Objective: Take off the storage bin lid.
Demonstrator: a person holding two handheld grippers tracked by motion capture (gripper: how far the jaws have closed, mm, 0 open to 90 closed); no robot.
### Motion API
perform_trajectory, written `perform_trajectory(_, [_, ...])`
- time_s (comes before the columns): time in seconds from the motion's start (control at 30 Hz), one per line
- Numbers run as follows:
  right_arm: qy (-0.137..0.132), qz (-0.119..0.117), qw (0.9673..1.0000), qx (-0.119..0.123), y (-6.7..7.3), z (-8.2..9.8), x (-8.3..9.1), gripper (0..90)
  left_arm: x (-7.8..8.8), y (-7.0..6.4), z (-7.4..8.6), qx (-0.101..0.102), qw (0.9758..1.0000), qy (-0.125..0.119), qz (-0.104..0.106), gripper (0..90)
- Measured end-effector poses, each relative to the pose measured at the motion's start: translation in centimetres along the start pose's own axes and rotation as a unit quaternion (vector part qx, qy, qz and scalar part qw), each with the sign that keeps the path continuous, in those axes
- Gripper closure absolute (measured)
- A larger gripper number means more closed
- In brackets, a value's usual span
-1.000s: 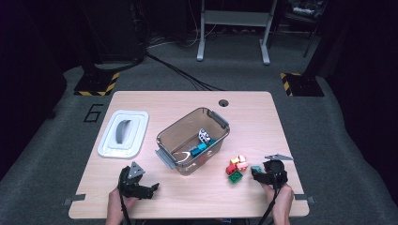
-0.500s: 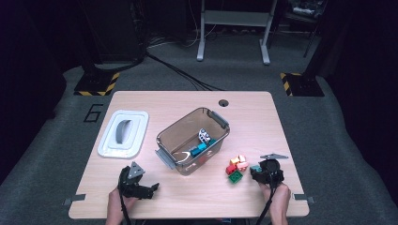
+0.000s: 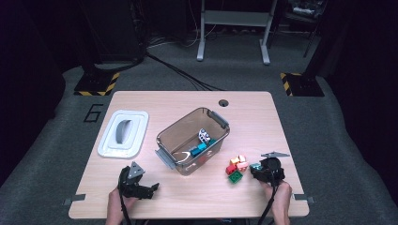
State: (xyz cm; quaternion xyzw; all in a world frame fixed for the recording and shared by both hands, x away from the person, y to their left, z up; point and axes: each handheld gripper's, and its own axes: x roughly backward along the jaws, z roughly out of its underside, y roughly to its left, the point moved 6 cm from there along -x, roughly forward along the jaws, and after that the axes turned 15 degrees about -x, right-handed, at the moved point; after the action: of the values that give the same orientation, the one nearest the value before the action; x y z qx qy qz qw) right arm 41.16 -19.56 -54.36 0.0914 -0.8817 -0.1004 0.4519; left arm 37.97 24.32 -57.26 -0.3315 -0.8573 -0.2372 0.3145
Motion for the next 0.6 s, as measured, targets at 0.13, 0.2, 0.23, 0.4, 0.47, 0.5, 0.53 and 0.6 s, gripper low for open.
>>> perform_trajectory(0.13, [-0.007, -0.01, 0.9999, -0.001, 0.1, -0.7, 0.5, 58.5, -0.1, 0.0, 0.0, -0.001, 1.0, -0.002, -0.002, 1.5])
perform_trajectory(0.2, [-0.008, -0.013, 0.9999, -0.004, 0.2, -1.0, 0.8, 58.5, -0.1, 0.0, 0.0, 0.0, 1.0, -0.002, -0.003, 1.5])
perform_trajectory(0.23, [-0.012, -0.016, 0.9998, -0.001, 0.3, -1.3, 0.8, 58.5, 0.0, 0.0, 0.0, 0.0, 1.0, 0.0, 0.0, 1.5])
perform_trajectory(0.4, [-0.016, -0.025, 0.9995, 0.01, 1.0, -2.3, 1.2, 58.5, 0.0, 0.0, 0.0, -0.004, 1.0, 0.0, -0.003, 1.5])
perform_trajectory(0.47, [-0.016, -0.028, 0.9994, 0.01, 1.3, -2.7, 1.3, 58.5, 0.0, 0.0, 0.0, -0.004, 1.0, 0.0, -0.003, 1.6])
perform_trajectory(0.5, [-0.02, -0.029, 0.9993, 0.012, 1.4, -3.0, 1.2, 58.5, 0.0, 0.0, 0.0, -0.004, 1.0, 0.0, -0.003, 1.6])
perform_trajectory(0.53, [-0.017, -0.03, 0.9994, 0.008, 1.6, -3.1, 1.2, 58.5, 0.0, 0.0, 0.0, -0.001, 1.0, -0.001, -0.002, 1.6])
perform_trajectory(0.6, [-0.018, -0.035, 0.9991, 0.017, 1.9, -3.6, 1.2, 58.5, 0.0, 0.0, 0.0, -0.004, 1.0, 0.0, -0.003, 1.6])
